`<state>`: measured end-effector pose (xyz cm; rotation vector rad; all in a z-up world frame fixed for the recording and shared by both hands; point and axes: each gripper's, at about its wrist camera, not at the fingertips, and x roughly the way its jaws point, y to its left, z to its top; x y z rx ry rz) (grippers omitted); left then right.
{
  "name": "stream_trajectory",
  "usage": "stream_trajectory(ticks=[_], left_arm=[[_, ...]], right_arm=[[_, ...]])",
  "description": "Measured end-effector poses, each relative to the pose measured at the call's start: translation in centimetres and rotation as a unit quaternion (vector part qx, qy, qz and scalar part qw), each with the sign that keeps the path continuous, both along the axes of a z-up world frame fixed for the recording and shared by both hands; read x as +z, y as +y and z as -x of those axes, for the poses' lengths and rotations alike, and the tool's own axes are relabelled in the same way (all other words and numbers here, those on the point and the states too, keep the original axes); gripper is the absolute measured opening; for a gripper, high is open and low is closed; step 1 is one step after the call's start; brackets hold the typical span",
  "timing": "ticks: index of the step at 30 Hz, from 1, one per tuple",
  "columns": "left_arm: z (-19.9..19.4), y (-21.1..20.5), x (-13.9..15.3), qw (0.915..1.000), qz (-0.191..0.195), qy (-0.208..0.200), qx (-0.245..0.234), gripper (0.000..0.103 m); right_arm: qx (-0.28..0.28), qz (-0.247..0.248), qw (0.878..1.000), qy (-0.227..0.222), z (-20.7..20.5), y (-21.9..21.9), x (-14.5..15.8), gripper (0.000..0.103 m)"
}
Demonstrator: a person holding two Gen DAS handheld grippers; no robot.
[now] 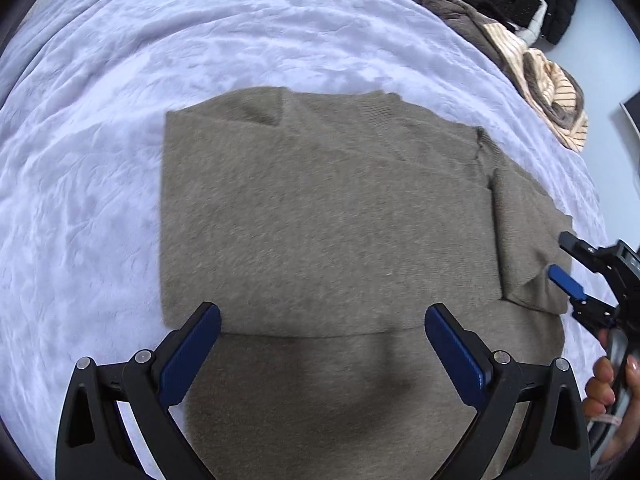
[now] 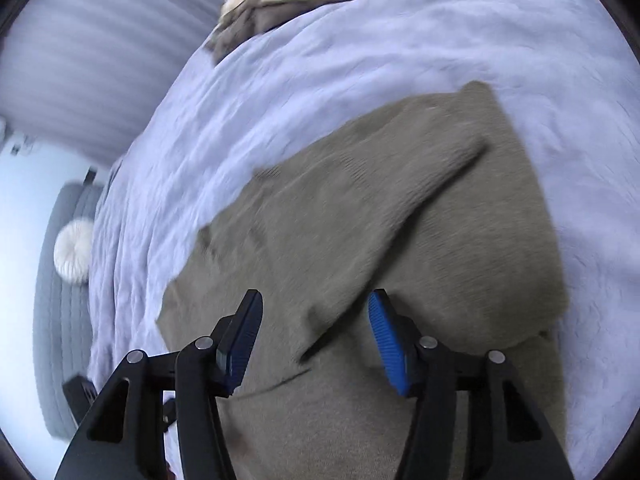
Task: Fold small clothes
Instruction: 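Fold the held sleeve and side inward across the back with the right gripper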
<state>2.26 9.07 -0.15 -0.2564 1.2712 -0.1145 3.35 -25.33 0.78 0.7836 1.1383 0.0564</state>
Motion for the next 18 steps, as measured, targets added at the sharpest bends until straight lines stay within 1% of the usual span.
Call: stream_trajectory(ticks=[2, 3, 5, 7, 11, 12, 13, 14, 15, 16, 18], left_arm=[[-0.6, -1.0, -0.2, 1.0, 0.004, 0.001, -0.005, 0.102], [-0.5, -1.1, -0.3, 1.0, 0.008, 0.002, -0.006, 0.102], [-0.2, -1.1, -0.3, 0.9999, 0.011, 0.005, -0.004, 0.102], [-0.3, -1.4, -0.7, 0.9999, 0.011, 0.011, -0.002, 0.102], [0.1, -1.1, -1.0, 0.9998, 0.003, 0.017, -0.004, 0.102], [0.1, -1.1, -1.0, 0.9998, 0.002, 0.018, -0.003, 0.102], [0.2, -0.9, -1.0, 0.9998, 0.002, 0.018, -0.002, 0.102], [0.1, -0.9, -1.0, 0.9998, 0.002, 0.018, 0.0, 0.102], [0.1, -0.8, -1.0, 0.9998, 0.003, 0.018, 0.003, 0.102], [0.1, -0.8, -1.0, 0.9998, 0.004, 0.018, 0.004, 0.102], [0.0, -0.6, -1.0, 0.9998, 0.008, 0.016, 0.007, 0.102]], right_arm=[[-0.035, -0.026, 0.999, 0.023, -0.2, -1.0, -1.4, 0.06], [-0.049, -0.04, 0.998, 0.026, -0.3, -1.4, -2.0, 0.06], [-0.07, -0.057, 0.996, 0.023, -0.6, -2.1, -2.7, 0.056], [-0.071, -0.052, 0.996, 0.02, -1.2, -2.2, -2.8, 0.053], [-0.068, -0.057, 0.996, 0.022, -1.7, -2.5, -2.9, 0.053], [-0.069, -0.059, 0.996, 0.022, -1.4, -3.4, -2.8, 0.053], [-0.07, -0.06, 0.996, 0.021, -1.6, -3.5, -2.7, 0.049], [-0.069, -0.059, 0.996, 0.022, -1.8, -3.6, -2.6, 0.031], [-0.065, -0.059, 0.996, 0.023, -2.1, -3.4, -2.6, 0.017], [-0.06, -0.056, 0.996, 0.025, -2.4, -3.1, -2.5, 0.007], [-0.038, -0.037, 0.999, 0.008, -2.9, -2.4, -1.5, 0.007]])
